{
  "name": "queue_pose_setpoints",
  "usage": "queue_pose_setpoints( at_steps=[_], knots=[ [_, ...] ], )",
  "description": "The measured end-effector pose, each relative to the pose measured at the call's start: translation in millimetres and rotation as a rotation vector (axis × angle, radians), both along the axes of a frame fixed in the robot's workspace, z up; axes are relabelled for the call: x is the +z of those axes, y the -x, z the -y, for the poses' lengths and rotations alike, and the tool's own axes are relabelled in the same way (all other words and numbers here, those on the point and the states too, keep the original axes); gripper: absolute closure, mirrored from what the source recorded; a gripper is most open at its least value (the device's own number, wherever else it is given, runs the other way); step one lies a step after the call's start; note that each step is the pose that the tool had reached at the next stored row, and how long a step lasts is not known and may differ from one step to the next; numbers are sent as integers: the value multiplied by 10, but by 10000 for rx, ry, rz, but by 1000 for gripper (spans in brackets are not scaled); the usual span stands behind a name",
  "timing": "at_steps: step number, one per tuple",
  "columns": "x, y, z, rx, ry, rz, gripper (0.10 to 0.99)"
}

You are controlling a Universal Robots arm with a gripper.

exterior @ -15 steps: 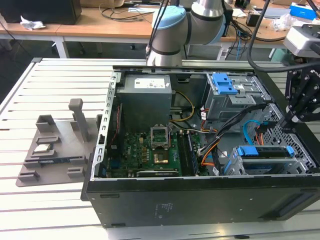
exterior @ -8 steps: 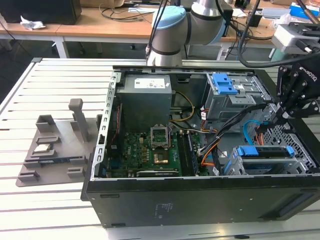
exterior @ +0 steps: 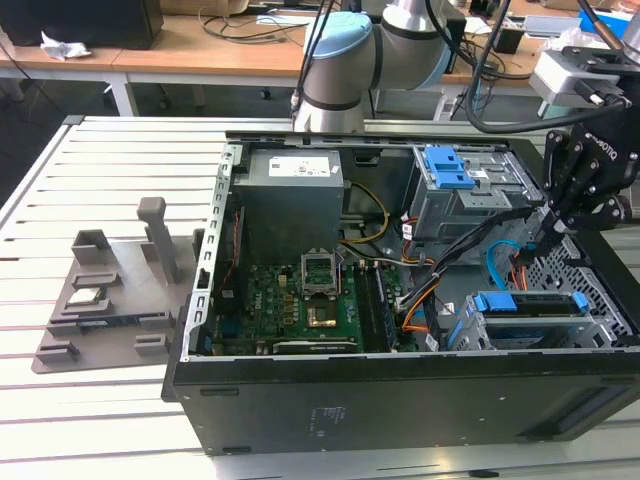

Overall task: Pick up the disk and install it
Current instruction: 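Insert the first disk wire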

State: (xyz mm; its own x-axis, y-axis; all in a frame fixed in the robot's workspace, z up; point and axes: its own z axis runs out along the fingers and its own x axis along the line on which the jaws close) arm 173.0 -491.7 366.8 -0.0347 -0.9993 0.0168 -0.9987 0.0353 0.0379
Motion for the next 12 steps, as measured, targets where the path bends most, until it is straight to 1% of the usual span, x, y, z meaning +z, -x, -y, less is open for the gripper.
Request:
queue_pose_setpoints(
  at_steps=[1,3,5,6,7,12],
  knots=[
    [0,0,0,0,0,0,973],
    [0,0,-2,0,-1,0,851],
    [-1,0,-3,0,-2,0,851],
    [0,0,-4,0,-1,0,784],
    [-2,0,-4,0,3,0,784],
    [-57,18,-4,0,244,0,784]
  ],
)
